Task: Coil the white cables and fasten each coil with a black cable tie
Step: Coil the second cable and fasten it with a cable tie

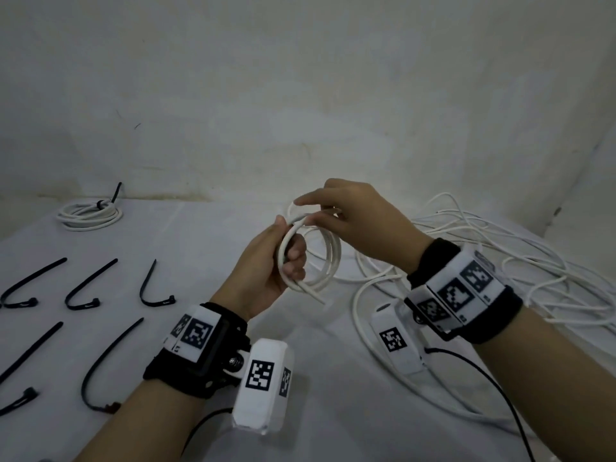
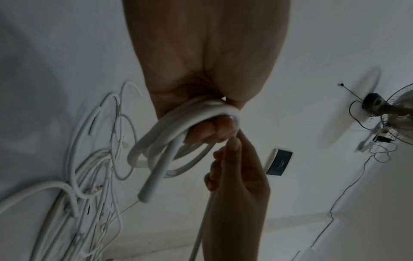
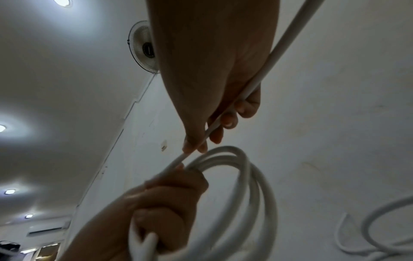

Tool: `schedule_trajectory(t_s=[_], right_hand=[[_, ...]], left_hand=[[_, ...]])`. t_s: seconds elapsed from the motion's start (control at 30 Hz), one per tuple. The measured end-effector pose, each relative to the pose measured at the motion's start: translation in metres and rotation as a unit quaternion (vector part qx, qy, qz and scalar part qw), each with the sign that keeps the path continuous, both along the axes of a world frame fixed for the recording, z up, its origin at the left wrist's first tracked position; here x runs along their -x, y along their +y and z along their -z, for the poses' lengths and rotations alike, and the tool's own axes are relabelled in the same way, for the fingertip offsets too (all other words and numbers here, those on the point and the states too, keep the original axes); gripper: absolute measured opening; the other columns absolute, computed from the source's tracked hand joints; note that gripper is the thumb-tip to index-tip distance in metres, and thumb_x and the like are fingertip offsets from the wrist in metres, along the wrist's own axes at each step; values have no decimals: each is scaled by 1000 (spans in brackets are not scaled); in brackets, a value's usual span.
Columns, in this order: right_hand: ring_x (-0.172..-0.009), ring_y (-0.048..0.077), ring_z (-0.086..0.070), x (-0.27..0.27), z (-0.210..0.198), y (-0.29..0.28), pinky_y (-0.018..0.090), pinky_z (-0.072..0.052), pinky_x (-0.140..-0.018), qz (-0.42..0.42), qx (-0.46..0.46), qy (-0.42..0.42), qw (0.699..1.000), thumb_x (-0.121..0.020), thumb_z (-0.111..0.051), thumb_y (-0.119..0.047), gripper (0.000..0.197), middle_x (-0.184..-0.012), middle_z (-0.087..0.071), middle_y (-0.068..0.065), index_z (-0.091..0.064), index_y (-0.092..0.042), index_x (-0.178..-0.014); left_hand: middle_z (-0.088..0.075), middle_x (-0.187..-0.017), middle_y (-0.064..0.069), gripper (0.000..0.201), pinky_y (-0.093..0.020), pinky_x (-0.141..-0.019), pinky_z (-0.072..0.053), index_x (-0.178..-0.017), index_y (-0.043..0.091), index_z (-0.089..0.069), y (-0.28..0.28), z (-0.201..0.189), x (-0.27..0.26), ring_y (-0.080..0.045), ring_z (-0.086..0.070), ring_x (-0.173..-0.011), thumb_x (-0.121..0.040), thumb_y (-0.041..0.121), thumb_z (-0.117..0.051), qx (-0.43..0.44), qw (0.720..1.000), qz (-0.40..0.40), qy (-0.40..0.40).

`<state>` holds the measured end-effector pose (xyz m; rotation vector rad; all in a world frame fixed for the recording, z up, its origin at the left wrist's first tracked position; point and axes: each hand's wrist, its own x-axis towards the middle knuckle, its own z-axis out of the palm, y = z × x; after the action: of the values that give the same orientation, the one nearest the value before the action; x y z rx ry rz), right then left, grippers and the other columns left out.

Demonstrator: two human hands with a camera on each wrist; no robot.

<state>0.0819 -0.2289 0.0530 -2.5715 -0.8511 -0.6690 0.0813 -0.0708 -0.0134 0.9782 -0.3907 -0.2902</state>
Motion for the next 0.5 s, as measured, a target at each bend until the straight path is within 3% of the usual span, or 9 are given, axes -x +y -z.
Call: schedule_trajectory(t_s=[0.17, 0.33, 0.4, 0.43, 0.5], right_hand=[[-64, 1, -42, -9, 17, 2, 30, -39, -64, 28, -58, -13, 998, -90, -62, -31, 25, -72, -39, -14, -72, -19, -110], [-89, 9, -53, -11, 24, 2, 19, -43, -79, -13, -61, 23, 998, -91, -61, -30, 34, -104, -48, -2, -62, -20, -124], [-94, 14, -56, -12, 25, 0, 25, -45, -84, -31, -23, 62, 997, -87, -68, -26, 45, -108, -54, 0, -55, -21, -130], [-91, 16, -58, -13, 26, -1, 30, -48, -83, -36, -9, 73, 997, -85, -69, -21, 47, -105, -58, 1, -54, -20, -129], [-80, 18, -61, -13, 27, 0, 35, -51, -75, -34, -20, 76, 996, -87, -62, -9, 35, -90, -63, 2, -56, -16, -120]], left_hand=[[-30, -43, 9, 43, -14, -40, -26, -85, 14, -49, 3, -2, -1, -1, -23, -33, -101, 42, -21, 8, 1000, -11, -2], [-26, -40, 10, 45, -14, -38, -28, -77, 16, -52, 4, -4, 2, 0, -21, -31, -93, 49, -27, 27, 1000, -14, -5], [-26, -40, 10, 42, -14, -38, -28, -71, 16, -54, 4, -4, 4, 0, -21, -31, -89, 51, -38, 34, 999, -9, -10], [-26, -40, 10, 39, -14, -38, -28, -71, 17, -56, 5, -4, 4, 0, -22, -31, -90, 49, -45, 30, 999, -9, -16], [-26, -42, 9, 21, -15, -39, -28, -72, 15, -50, 6, -1, 3, -1, -22, -32, -87, 29, -57, 4, 999, -16, -39]])
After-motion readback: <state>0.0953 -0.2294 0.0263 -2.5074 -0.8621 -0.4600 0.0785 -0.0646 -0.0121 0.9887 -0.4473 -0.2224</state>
